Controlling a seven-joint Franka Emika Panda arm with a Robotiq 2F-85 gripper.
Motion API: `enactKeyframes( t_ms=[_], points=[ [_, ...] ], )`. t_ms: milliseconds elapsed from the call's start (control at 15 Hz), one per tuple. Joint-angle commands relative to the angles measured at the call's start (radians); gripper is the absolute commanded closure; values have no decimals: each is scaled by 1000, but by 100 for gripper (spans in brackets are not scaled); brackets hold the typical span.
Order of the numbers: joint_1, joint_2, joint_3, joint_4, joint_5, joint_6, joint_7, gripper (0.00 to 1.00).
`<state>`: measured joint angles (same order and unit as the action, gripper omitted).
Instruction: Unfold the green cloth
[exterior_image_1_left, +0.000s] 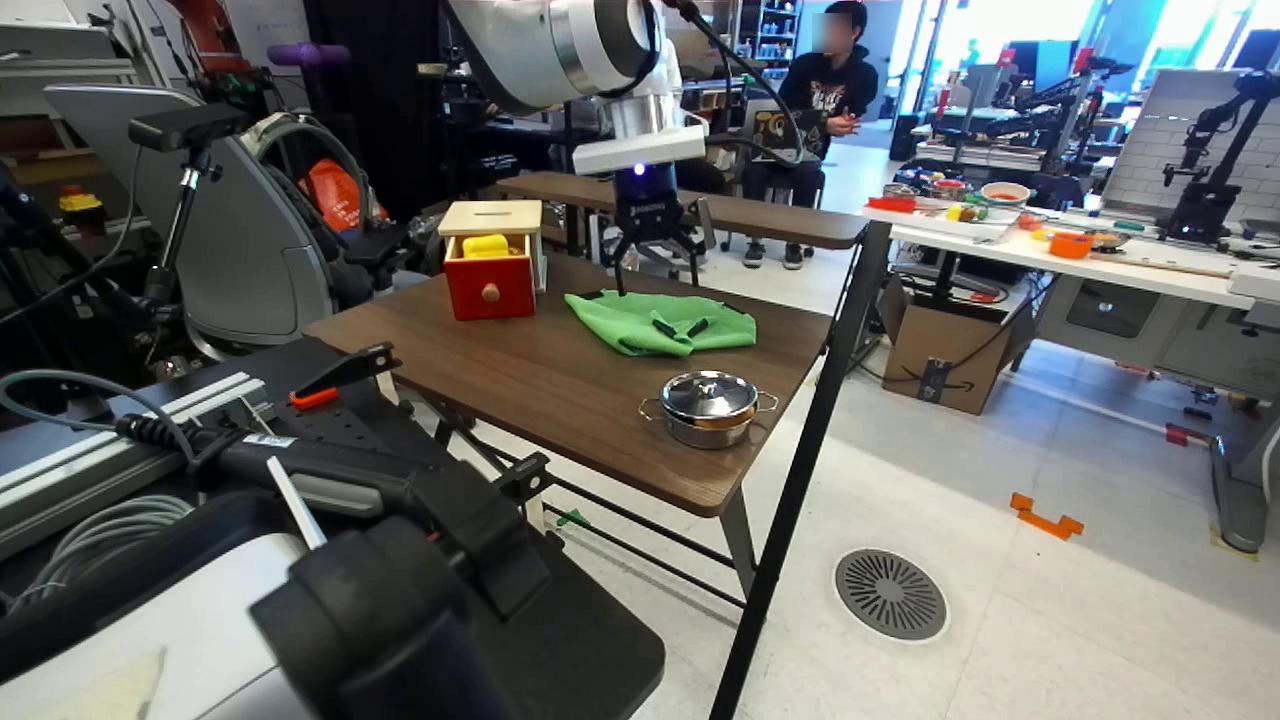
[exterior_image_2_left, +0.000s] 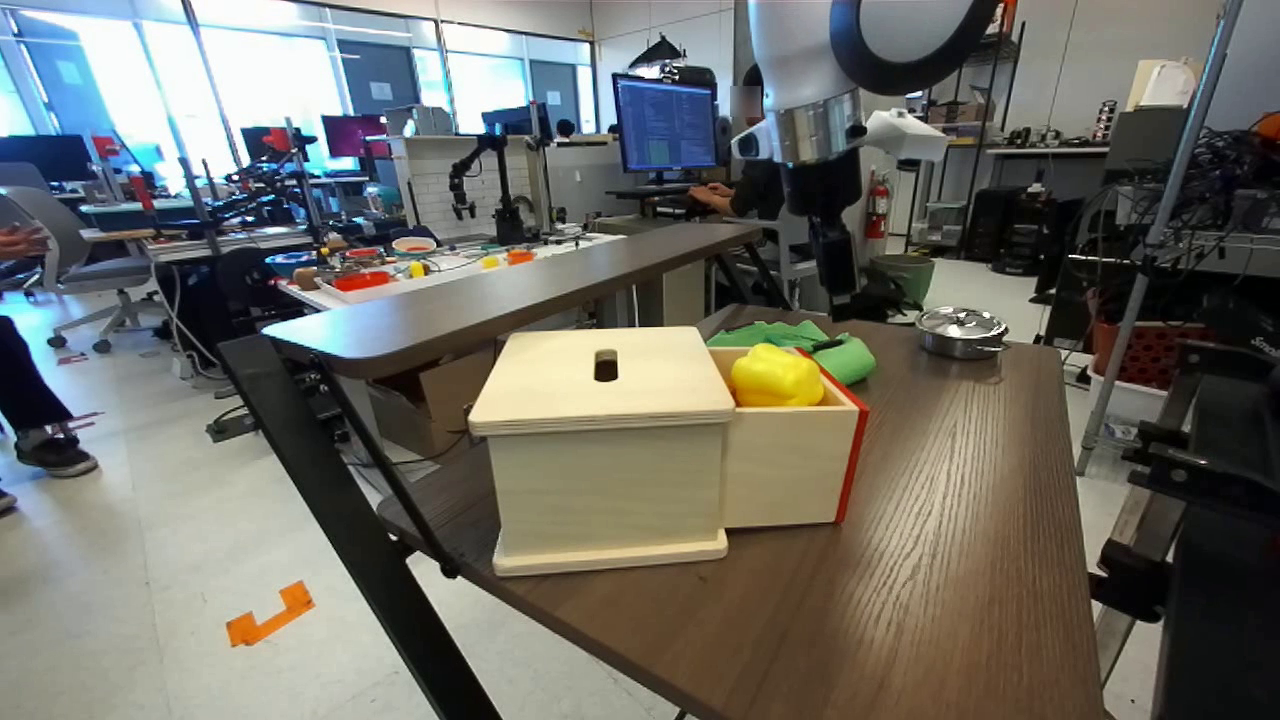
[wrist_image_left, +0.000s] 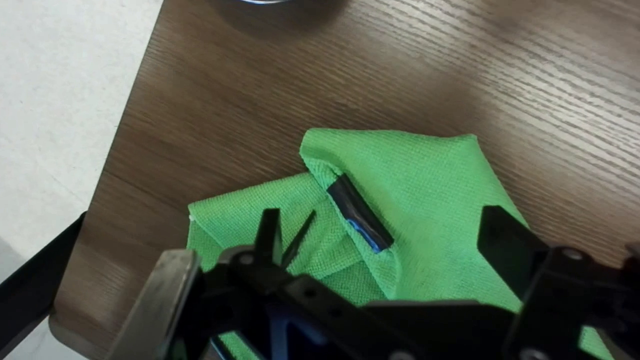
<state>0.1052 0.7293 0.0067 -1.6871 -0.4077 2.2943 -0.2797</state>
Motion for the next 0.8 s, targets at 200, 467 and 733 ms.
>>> enactKeyframes(
  t_ms=[200, 467, 733],
  points=[
    [28, 97, -10, 94, -33, 8, -18, 0],
    [37, 129, -15, 131, -49, 11, -17, 0],
    [42, 155, -17, 168, -58, 3, -21, 0]
  ],
)
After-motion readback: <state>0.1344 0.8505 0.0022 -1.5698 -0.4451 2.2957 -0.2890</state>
